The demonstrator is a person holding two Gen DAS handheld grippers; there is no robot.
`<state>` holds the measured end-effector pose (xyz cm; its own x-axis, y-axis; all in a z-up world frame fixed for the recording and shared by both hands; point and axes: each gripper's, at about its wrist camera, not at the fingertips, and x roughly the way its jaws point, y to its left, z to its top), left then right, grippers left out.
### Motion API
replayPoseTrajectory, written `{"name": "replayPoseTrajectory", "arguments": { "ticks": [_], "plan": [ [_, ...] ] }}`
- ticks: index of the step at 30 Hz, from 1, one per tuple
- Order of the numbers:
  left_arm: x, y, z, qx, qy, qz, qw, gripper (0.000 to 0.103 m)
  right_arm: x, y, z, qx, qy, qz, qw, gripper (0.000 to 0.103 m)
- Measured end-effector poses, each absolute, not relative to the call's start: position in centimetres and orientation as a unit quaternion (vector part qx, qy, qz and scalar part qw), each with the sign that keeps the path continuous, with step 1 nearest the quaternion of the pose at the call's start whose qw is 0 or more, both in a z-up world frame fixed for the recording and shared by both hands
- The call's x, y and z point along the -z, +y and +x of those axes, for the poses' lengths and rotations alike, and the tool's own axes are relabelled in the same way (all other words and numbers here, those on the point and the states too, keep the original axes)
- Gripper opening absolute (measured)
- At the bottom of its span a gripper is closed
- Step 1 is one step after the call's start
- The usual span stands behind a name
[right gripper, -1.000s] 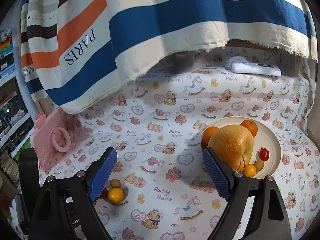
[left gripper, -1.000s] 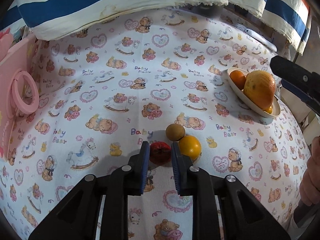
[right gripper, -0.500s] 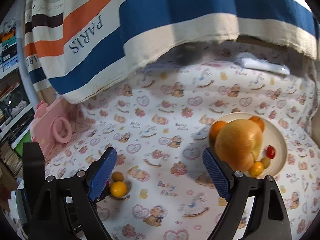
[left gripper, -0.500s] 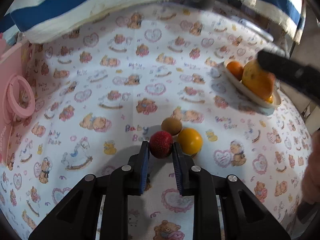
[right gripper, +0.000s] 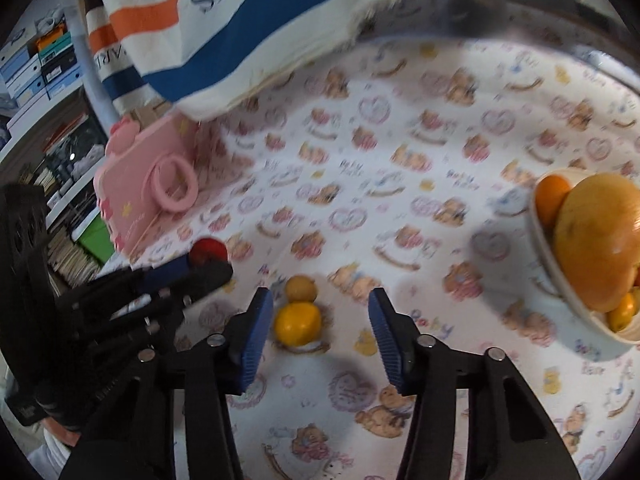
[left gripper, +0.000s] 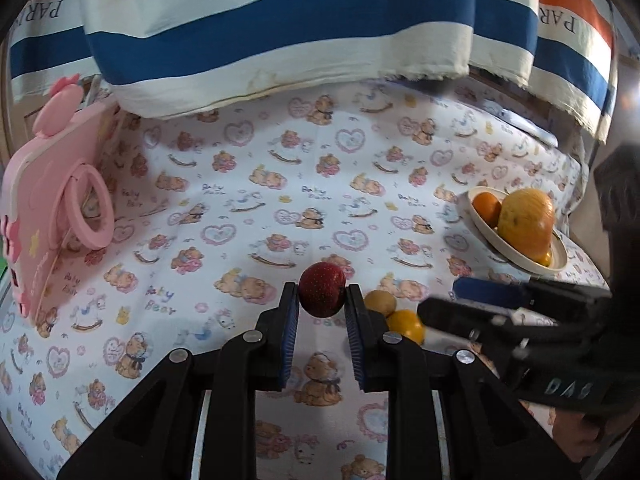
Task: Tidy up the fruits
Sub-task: 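Grasp the small orange with the right gripper while the left gripper holds the red fruit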
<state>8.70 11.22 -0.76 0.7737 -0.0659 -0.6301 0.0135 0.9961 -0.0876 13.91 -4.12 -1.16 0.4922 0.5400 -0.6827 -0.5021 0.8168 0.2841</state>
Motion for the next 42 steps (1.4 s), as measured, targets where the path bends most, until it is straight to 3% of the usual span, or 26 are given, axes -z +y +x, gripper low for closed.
{"name": "replayPoseTrajectory", "arguments": {
  "ticks": [17, 30, 35, 42],
  "plan": [
    [0.6, 12.0, 8.6, 0.009, 0.333, -0.059, 0.941, 0.022, 3.0, -1.9, 13.9, -0.334, 0.423, 0.012, 0.842, 0.031],
    [0.5, 12.0, 8.3, 0.001, 0.324, -0.058, 0.944, 0.022, 0.8, -3.1, 13.1, -0.31, 0.388, -0.007, 0.868, 0.029],
    [0.7, 11.9, 8.5, -0.003, 0.332, -0.056, 0.942, 0.022, 1.9, -2.9, 14.0, -0.28, 0.441, -0.053, 0.851, 0.029],
    [0.7, 11.8, 8.4, 0.0, 0.331, -0.052, 0.942, 0.022, 2.7, -2.5, 13.8, -0.269, 0.437, -0.071, 0.856, 0.031]
  ]
}}
